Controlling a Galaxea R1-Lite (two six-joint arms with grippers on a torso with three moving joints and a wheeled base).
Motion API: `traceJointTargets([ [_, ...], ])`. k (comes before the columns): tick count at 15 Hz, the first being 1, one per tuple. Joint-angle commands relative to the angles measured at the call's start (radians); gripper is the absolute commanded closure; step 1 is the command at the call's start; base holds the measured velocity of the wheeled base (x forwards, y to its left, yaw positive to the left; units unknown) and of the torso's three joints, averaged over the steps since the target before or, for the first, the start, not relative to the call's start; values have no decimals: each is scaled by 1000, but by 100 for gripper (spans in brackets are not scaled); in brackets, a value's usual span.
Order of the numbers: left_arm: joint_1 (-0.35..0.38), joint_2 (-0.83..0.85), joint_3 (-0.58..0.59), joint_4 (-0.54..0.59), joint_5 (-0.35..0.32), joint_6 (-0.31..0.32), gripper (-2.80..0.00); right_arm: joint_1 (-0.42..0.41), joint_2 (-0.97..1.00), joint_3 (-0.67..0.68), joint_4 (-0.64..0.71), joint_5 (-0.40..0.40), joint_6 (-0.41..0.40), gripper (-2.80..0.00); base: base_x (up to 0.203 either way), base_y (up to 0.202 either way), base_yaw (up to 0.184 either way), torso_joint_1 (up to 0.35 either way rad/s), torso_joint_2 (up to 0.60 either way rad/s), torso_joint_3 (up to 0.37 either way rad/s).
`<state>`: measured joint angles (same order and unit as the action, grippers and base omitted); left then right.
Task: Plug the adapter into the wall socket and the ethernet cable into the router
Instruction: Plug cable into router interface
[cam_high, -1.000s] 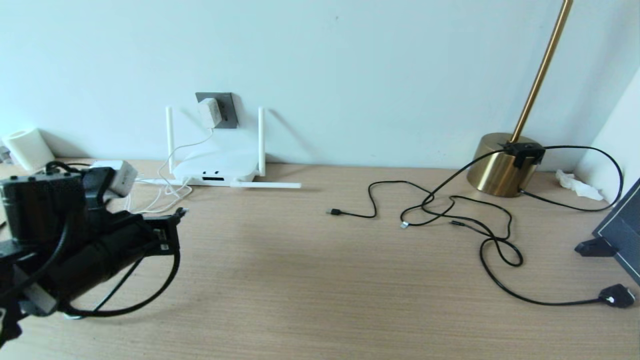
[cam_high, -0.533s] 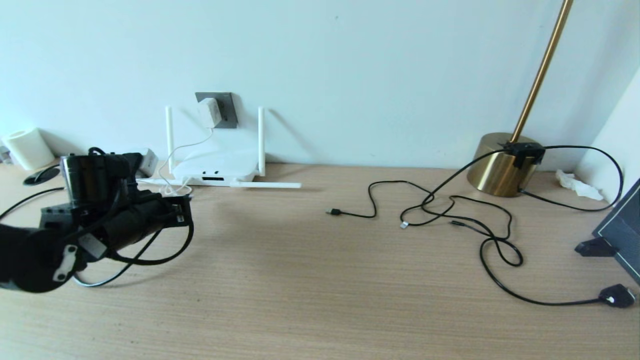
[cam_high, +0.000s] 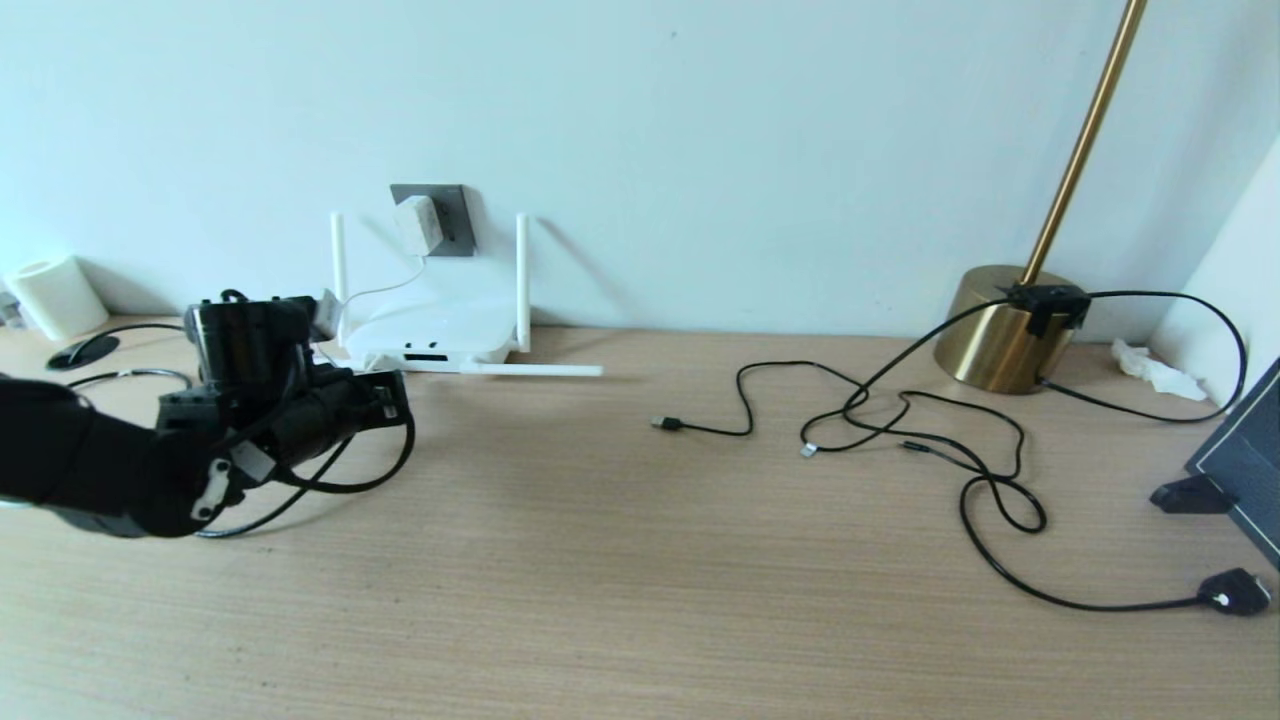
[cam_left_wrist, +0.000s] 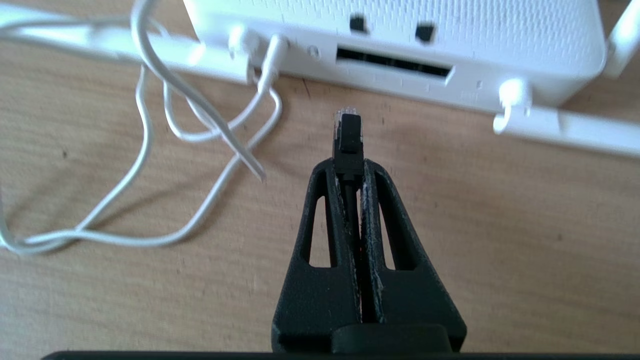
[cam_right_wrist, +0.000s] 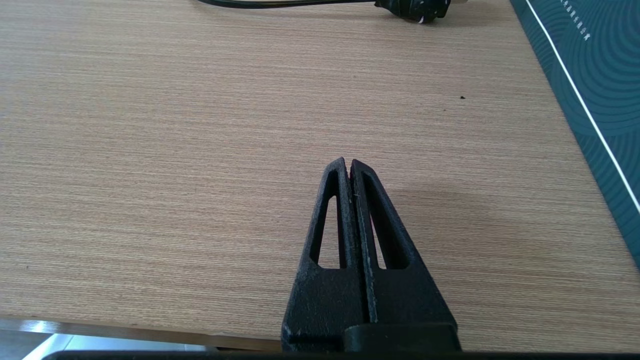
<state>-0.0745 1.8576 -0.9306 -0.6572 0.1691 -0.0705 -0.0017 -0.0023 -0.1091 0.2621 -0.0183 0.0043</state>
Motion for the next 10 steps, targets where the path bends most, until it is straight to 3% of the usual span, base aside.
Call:
traceJointTargets([
  [1, -1, 6, 32, -66, 1, 0, 0, 0, 2, 0, 2, 0, 0, 0, 0, 0, 0, 0, 0, 0],
  [5, -1, 8, 67, -173, 0, 1, 0, 0, 2, 0, 2, 0, 0, 0, 0, 0, 0, 0, 0, 0],
  [10, -1, 0, 82, -180, -2, 6, 0, 0, 2, 0, 2, 0, 1, 0, 0, 0, 0, 0, 0, 0],
])
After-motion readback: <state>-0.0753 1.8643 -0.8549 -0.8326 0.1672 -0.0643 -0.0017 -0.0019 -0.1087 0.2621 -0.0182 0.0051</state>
